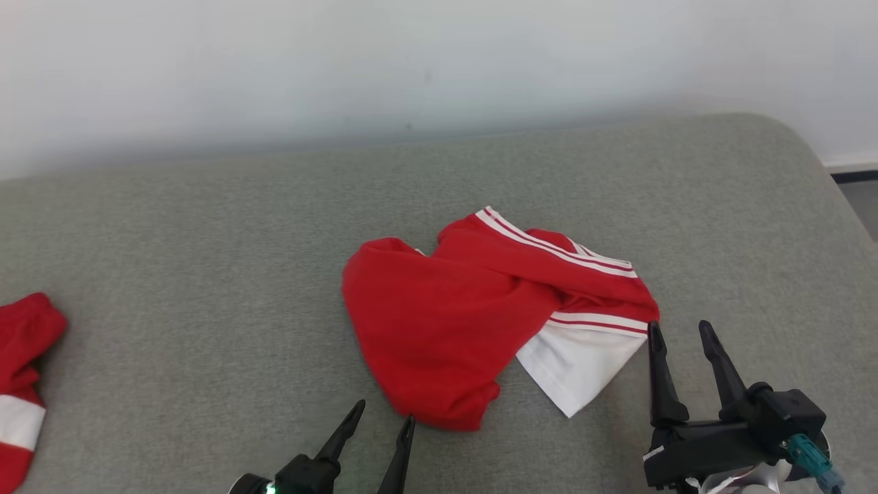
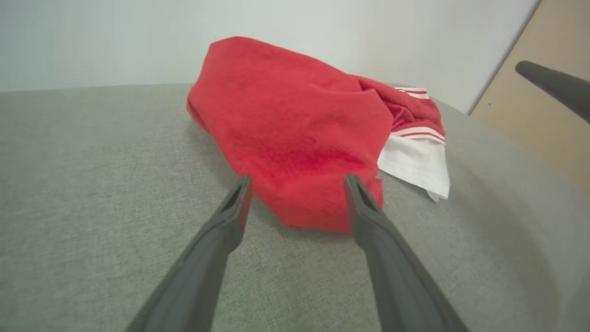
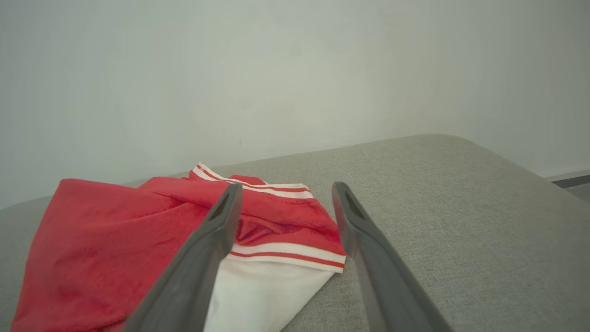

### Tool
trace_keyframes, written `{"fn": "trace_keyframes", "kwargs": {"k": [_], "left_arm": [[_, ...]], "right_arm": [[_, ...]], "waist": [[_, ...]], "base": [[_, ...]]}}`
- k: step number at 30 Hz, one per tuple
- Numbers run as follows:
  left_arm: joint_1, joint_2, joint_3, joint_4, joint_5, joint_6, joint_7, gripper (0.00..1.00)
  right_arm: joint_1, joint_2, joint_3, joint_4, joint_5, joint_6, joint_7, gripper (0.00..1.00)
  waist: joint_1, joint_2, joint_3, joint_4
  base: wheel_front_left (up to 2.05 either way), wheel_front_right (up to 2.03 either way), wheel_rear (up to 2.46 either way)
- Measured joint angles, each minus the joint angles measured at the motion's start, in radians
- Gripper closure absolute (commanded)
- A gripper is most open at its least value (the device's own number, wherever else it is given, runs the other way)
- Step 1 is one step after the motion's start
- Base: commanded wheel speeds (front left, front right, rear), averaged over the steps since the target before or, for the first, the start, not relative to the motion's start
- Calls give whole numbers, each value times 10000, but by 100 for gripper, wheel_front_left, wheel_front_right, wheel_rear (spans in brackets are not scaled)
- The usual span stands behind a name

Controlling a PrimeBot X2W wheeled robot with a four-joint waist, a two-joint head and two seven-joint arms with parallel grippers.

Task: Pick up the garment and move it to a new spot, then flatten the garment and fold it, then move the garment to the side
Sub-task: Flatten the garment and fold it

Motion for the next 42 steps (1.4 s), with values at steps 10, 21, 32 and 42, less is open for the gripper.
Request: {"fn": "trace_keyframes", "kwargs": {"k": [10,21,32,42], "left_arm": [[-1013,-228,-523,2107,132,0,0,0],[-1971,-255,-627,3156,-485,337,0,100],[-1926,31,412,1488,107,516,0,100],[-643,1325,512,-268,721,426,318,100]], "right_arm": [[-69,12,265,19,531,0,2,0],[-109,12,303,58,604,0,2,0],[40,12,163,107,704,0,2,0],[154,19,238,221,867,0,0,0]], "waist": [[1,1,355,-713],[2,0,582,-996],[2,0,444,-439],[1,0,196,466]], "base": [[0,0,0],[0,0,0],[0,0,0],[0,0,0]]}}
